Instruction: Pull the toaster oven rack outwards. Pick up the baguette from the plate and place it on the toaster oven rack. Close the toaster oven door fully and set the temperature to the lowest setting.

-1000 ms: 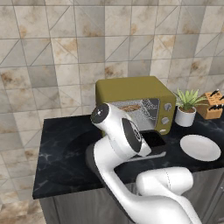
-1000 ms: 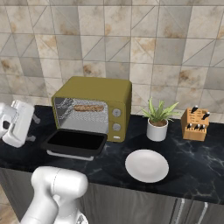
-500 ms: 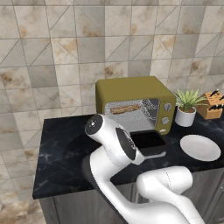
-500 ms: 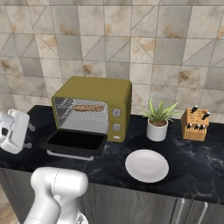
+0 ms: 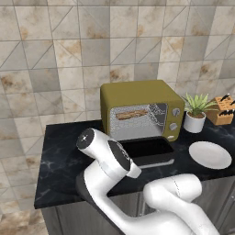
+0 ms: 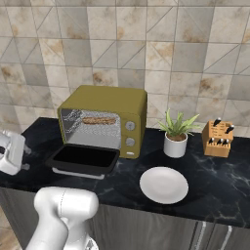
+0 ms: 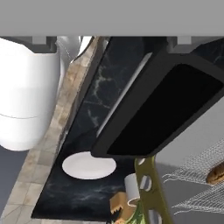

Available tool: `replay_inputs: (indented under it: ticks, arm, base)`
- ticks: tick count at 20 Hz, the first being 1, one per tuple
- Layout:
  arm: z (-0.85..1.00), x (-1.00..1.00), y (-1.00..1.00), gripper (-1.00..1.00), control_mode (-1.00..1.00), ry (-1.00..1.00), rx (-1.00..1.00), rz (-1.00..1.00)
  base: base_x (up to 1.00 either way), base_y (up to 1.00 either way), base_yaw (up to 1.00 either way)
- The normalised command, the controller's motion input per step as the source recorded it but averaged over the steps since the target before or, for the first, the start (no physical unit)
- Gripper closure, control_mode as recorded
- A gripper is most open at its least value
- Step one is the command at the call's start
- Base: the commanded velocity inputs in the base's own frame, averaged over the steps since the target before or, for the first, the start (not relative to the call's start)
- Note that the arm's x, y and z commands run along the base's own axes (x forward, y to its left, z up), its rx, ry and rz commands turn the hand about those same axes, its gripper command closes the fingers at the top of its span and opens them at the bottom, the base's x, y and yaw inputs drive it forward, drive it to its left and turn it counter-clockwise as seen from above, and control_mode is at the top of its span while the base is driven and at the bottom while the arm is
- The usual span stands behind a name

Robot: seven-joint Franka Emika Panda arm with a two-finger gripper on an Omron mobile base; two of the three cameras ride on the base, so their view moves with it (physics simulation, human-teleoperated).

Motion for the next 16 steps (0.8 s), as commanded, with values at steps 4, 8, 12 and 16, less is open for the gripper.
replay_inputs:
  ticks: [4, 8, 12, 16]
  arm:
    - [-0.19, 0.16, 0.21, -1.0, -1.0, 0.2, -0.08, 0.14]
    - [-0.18, 0.18, 0.18, -1.0, -1.0, 0.18, -0.06, 0.15]
    - [-0.25, 0.1, 0.06, -1.0, -1.0, 0.07, -0.05, 0.11]
    - [-0.32, 0.0, 0.0, -1.0, -1.0, 0.0, -0.05, 0.04]
  base:
    - [0.0, 0.0, 0.0]
    - [0.0, 0.0, 0.0]
    - [0.0, 0.0, 0.0]
    - [0.0, 0.0, 0.0]
